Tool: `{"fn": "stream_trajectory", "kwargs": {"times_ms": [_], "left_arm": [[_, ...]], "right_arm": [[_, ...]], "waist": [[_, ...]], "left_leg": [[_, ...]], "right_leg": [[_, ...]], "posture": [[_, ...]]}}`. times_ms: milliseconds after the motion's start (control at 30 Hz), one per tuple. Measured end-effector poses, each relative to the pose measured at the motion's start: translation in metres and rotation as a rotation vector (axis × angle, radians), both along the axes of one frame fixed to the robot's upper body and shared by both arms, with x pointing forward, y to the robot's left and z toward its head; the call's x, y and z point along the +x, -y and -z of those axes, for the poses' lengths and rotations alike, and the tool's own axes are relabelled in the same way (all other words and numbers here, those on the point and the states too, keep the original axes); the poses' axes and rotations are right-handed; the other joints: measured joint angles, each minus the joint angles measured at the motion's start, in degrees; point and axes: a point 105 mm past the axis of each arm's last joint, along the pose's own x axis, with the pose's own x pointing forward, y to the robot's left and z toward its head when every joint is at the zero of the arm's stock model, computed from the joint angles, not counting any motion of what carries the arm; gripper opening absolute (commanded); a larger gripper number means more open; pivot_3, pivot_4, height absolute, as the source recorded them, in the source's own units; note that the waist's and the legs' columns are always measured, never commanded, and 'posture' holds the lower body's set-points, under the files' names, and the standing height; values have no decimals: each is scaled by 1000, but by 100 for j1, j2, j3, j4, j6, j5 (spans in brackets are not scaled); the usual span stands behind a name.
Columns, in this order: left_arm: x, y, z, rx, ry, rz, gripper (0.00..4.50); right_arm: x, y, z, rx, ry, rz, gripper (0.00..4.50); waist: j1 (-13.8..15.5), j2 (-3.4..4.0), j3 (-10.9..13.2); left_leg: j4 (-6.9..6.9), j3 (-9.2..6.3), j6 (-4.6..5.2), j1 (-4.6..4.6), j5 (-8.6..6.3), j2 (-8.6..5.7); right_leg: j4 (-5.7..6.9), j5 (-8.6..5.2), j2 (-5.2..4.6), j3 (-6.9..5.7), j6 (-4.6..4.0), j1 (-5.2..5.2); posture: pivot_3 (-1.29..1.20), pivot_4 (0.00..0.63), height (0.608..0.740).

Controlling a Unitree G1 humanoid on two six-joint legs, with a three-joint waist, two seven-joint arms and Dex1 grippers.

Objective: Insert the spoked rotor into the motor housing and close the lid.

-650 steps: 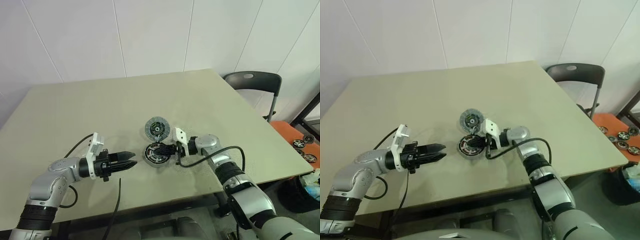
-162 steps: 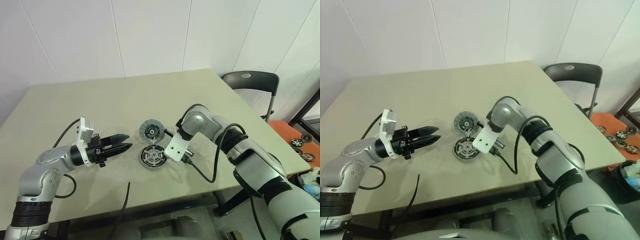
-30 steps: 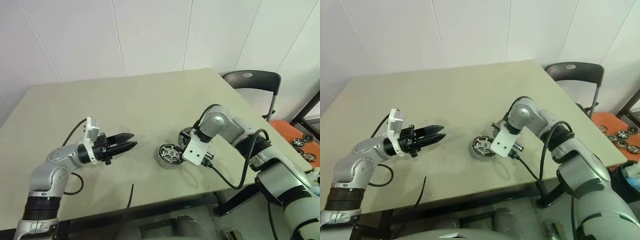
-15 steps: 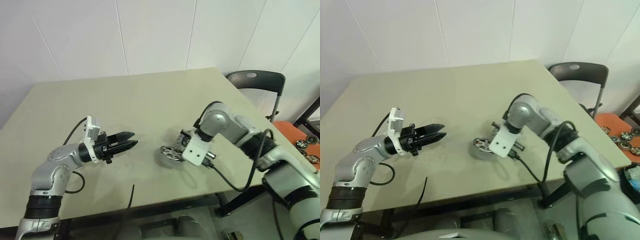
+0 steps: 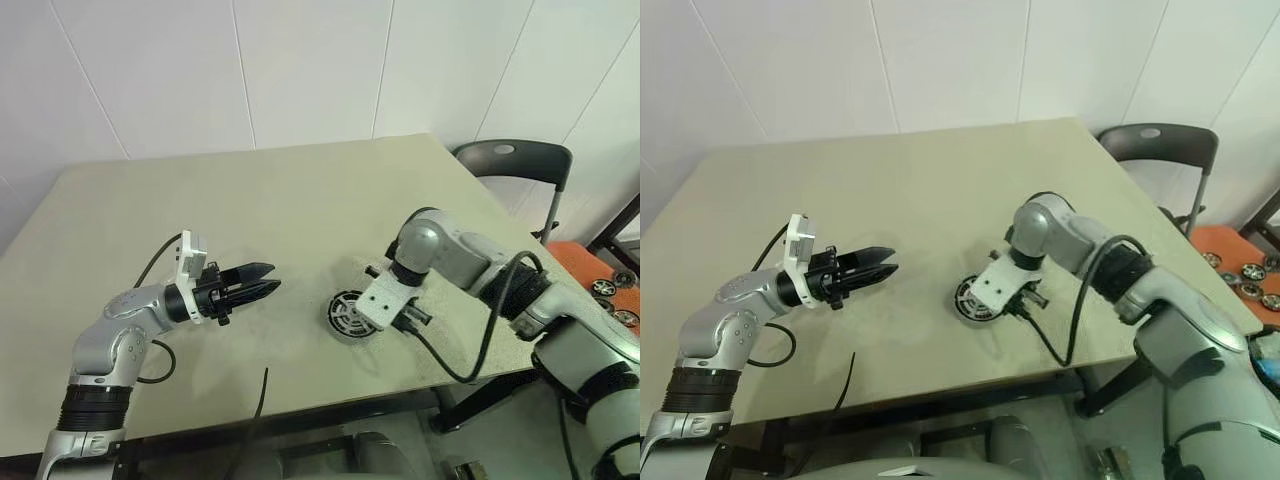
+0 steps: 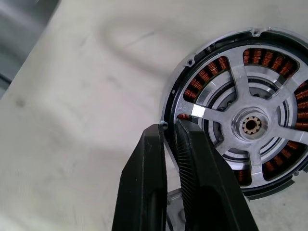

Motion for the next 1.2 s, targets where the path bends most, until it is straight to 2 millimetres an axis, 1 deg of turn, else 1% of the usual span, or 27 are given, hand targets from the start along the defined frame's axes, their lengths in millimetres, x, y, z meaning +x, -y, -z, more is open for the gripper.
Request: {"fn": "stream_trajectory", "kwargs": {"times_ms": [67,200,300,400,633,700,767,833,1000,1200], "left_arm": [[-1,-1,1,1,-2,-2,2088],[-4,-2,6,5,-18,-10,2088],[-5,-2,6,6,-17,-12,2088],[-6,-1,4,9,-9,-14,2088],[-5,-2,4,10,-8,-25,2088],[-5,-3,4,10,-8,-25,2088],[-5,-3,4,11,-8,-25,2088],[-5,-3,4,12,-7,-25,2088],[-5,-3,3,12,-7,-23,2088],[-3,-5,2,15,-4,-19,2088]], "right_arm": [[1,-6,1,2,-28,67,81],[6,-21,3,7,-90,193,81],[8,-25,3,8,-117,242,81],[8,-25,3,9,-120,246,81],[7,-23,2,7,-96,193,81],[7,-22,2,7,-90,182,810],[7,-23,2,9,-88,169,1295],[6,-23,2,10,-85,154,1922],[4,-24,-1,15,-51,93,1922],[-1,-16,-15,58,-18,19,1922]], "waist": [[-6,-4,-3],[-109,-5,-3],[-134,-5,-3],[-127,-3,-2],[-130,-3,-2],[-126,-3,-2],[-121,-2,-1],[-123,-3,0],[-120,-1,0],[-104,0,2]], "left_leg": [[0,1,0,6,0,1],[6,-1,-1,12,2,2],[22,-2,-2,16,2,3],[33,-3,-2,13,1,2],[33,-2,-2,3,1,0],[33,-3,-2,2,1,0],[33,-4,-2,2,0,0],[33,-4,-2,2,1,0],[33,-3,-2,3,1,-1],[30,-7,-1,-9,0,-3]], "right_leg": [[2,1,1,0,-2,2],[15,-3,5,-1,5,2],[42,-4,6,-3,6,-2],[49,-5,7,-11,7,-1],[42,-4,1,-10,13,-7],[42,-5,1,-10,13,-9],[42,-5,1,-11,13,-8],[42,-5,1,-12,12,-8],[43,-6,2,-13,13,-7],[23,-7,-7,-19,16,-7]], "posture": [[0,0,740],[0,0,740],[0,0,740],[0,0,740],[0,0,740],[0,0,740],[0,0,740],[0,0,740],[0,0,740],[0,0,740]]}}
